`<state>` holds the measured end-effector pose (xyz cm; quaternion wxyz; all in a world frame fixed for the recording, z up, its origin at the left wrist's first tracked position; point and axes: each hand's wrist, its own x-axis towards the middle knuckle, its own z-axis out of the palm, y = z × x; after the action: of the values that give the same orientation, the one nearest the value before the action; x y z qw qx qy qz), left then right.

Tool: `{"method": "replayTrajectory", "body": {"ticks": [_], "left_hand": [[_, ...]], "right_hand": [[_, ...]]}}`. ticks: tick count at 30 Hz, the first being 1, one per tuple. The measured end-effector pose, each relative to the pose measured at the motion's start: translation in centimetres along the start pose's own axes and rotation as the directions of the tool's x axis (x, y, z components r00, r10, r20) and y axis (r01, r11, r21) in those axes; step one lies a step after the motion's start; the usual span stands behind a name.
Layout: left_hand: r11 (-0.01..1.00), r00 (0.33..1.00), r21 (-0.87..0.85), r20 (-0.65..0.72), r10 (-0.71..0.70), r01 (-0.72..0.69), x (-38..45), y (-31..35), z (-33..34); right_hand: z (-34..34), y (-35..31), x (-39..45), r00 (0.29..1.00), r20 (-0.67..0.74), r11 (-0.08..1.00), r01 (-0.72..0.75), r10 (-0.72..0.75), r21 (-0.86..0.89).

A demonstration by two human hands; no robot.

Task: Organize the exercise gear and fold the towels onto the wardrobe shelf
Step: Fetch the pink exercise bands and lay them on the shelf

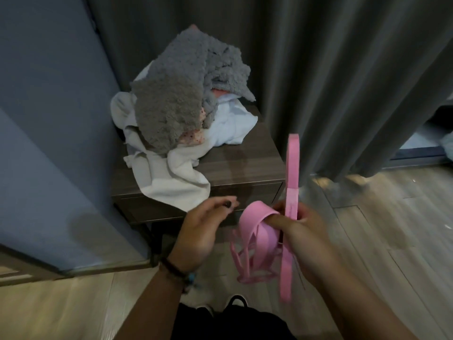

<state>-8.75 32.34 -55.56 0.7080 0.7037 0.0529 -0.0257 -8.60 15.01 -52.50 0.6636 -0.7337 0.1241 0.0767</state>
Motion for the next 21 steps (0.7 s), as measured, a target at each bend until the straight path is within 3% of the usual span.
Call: {"method": "replayTrajectory", "body": {"ticks": [3,6,10,13,16,21], "left_hand": [[0.994,0.99,-0.039,0.093,0.108,-0.105,-3.5,0.7,0.8],[0.994,0.995,0.049,0.041,0.092,-0.094,-4.3,0.8,1.3],[0.976,0.988,0.161,-0.039,0.152,-0.144,-5.0,0.6,1.0],[0.983,0.986,-0.109,-0.1,0.136,-0.147,-5.3,0.7,1.3],[0.949,0.983,-0.267,-0.111,0.144,-0.169,-4.4,0.1,1.1],[0.836,0.996,-0.541,-0.071,0.061,-0.09,-1.3,-1.1,-0.9]], "right_hand": [[0.6,-0.1,-0.9,0.998,0.041,0.982,-0.057,0.051,0.182],[0.9,-0.3,-1.9,0.994,0.091,0.938,-0.088,0.06,0.337],[0.6,-0.2,-2.4,0.991,0.127,0.91,-0.095,0.046,0.405],[0.2,0.1,-2.1,0.987,0.16,0.882,-0.106,0.035,0.459],[0.4,0.7,-1.1,0.98,0.191,0.858,-0.142,0.053,0.493],[1.2,2.4,2.5,0.98,0.097,0.828,-0.199,0.174,0.524]]}}
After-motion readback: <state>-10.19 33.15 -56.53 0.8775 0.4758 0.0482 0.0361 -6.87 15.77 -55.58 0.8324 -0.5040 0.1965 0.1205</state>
